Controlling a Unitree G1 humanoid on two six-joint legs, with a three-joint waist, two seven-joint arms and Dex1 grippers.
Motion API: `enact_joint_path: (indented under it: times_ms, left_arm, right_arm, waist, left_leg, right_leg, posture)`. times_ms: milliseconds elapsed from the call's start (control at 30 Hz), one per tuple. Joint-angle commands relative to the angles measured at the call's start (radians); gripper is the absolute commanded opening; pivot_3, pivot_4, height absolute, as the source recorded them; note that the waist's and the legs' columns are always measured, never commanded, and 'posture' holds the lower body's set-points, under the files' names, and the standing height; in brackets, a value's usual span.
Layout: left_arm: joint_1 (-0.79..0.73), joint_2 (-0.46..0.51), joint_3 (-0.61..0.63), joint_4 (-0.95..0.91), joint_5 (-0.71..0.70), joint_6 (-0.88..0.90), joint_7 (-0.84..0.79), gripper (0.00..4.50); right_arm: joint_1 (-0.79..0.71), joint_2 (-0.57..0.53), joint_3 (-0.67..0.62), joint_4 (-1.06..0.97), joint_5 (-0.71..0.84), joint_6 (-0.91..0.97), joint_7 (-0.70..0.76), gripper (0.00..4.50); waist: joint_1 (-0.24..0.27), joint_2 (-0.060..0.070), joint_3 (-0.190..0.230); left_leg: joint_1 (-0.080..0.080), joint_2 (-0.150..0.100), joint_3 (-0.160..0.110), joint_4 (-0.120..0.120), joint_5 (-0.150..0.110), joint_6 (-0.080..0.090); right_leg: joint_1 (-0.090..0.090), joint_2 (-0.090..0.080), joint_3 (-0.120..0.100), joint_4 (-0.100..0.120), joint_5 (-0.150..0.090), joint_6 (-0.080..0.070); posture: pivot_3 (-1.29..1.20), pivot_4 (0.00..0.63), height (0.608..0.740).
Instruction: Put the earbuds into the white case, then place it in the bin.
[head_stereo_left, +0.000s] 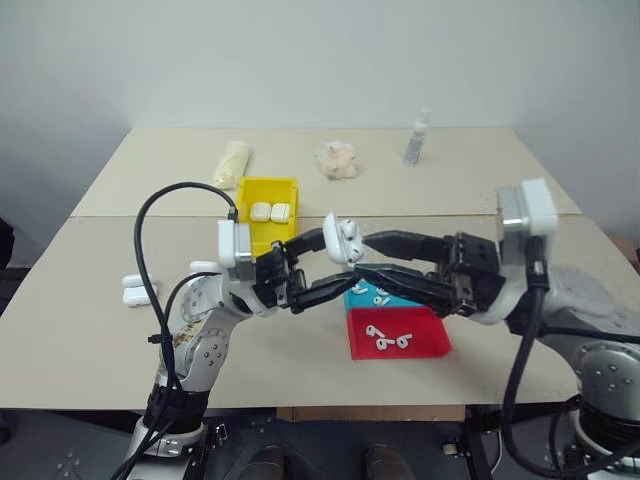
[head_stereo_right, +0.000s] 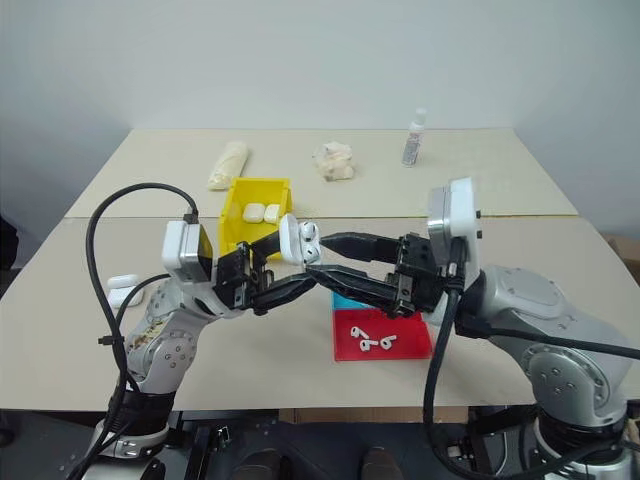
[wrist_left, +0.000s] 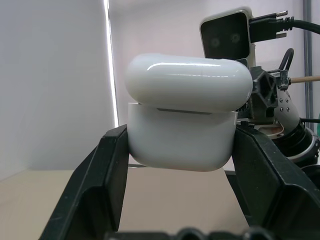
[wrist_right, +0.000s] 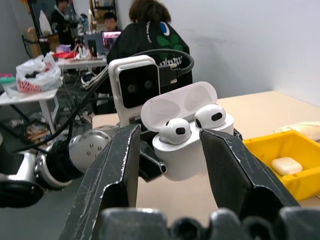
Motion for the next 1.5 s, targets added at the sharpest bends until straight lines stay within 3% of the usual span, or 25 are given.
enact_joint_path:
  times_ms: [33, 133, 300, 733, 1167, 1267, 1333, 1500]
  left_arm:
    - [-0.023, -0.001, -0.011, 0.017, 0.036, -0.027, -0.004, 2.79]
    - [-0.04, -0.015, -0.033, 0.051, 0.084, -0.051, 0.0, 2.79]
    - [-0.075, -0.057, -0.089, 0.103, 0.211, -0.077, 0.086, 2.79]
    - [-0.066, -0.114, -0.086, 0.07, 0.194, -0.103, 0.121, 2.79]
    - [-0.056, -0.105, -0.083, 0.079, 0.191, -0.114, 0.115, 2.79]
    - [-0.069, -0.1, -0.059, 0.115, 0.239, -0.16, 0.15, 2.79]
    - [-0.108, -0.129, -0.036, 0.166, 0.329, -0.205, 0.28, 2.79]
    - [-0.299, -0.182, 0.061, 0.308, 0.589, -0.127, 0.783, 2.79]
  right_arm:
    - [-0.066, -0.047, -0.043, 0.006, 0.047, -0.021, 0.014, 2.34]
    - [-0.171, -0.076, -0.009, 0.049, 0.055, 0.012, -0.031, 1.76]
    - [-0.273, -0.102, 0.084, 0.044, -0.007, 0.023, -0.043, 0.03]
    - [-0.238, -0.132, 0.265, -0.005, -0.359, -0.065, -0.022, 0.03]
    - [-0.188, -0.12, 0.133, -0.025, -0.321, -0.084, -0.003, 0.03]
    - [-0.182, -0.084, 0.034, -0.015, -0.237, -0.094, -0.032, 0.03]
    - [-0.17, -0.079, -0.022, 0.001, -0.209, -0.088, -0.054, 0.03]
    - [-0.053, -0.122, -0.132, 0.018, -0.261, -0.094, -0.071, 0.03]
  waist:
    - [-0.001, 0.0, 0.0]
    - [-0.003, 0.0, 0.0]
    - [0.0, 0.0, 0.0]
    - [0.001, 0.0, 0.0]
    - [0.004, 0.0, 0.0]
    - [0.003, 0.0, 0.0]
    - [0.004, 0.0, 0.0]
    - [0.026, -0.001, 0.0]
  left_leg:
    - [0.0, 0.0, 0.0, 0.0, 0.0, 0.0]
    - [0.001, 0.0, 0.0, 0.0, 0.0, 0.0]
    - [0.0, 0.0, 0.0, 0.0, 0.0, 0.001]
    - [-0.001, 0.0, 0.0, 0.001, 0.0, 0.001]
    - [-0.002, 0.0, 0.0, 0.001, 0.0, 0.001]
    - [-0.002, 0.0, 0.0, 0.001, 0.0, 0.001]
    - [-0.002, 0.0, 0.0, 0.001, 0.0, 0.001]
    - [-0.002, -0.001, 0.0, 0.004, -0.001, 0.002]
  right_leg:
    - [0.0, 0.0, 0.0, 0.0, 0.0, 0.0]
    - [0.0, 0.0, 0.001, -0.001, 0.0, 0.0]
    - [0.001, 0.0, -0.001, -0.008, 0.0, 0.0]
    - [0.0, 0.0, -0.001, -0.008, 0.0, 0.001]
    - [0.0, 0.0, -0.001, -0.008, 0.0, 0.001]
    - [0.0, 0.0, -0.001, -0.008, 0.0, 0.001]
    - [0.0, 0.0, -0.001, -0.008, 0.0, 0.0]
    - [0.002, 0.0, -0.002, -0.008, 0.001, 0.002]
  posture:
    - [0.0, 0.15, 0.74]
    - [0.0, 0.15, 0.74]
    - [0.0, 0.15, 0.74]
    - [0.0, 0.15, 0.74]
    - [0.0, 0.15, 0.74]
    - [0.0, 0.15, 0.74]
    - [0.0, 0.15, 0.74]
    - [0.0, 0.15, 0.74]
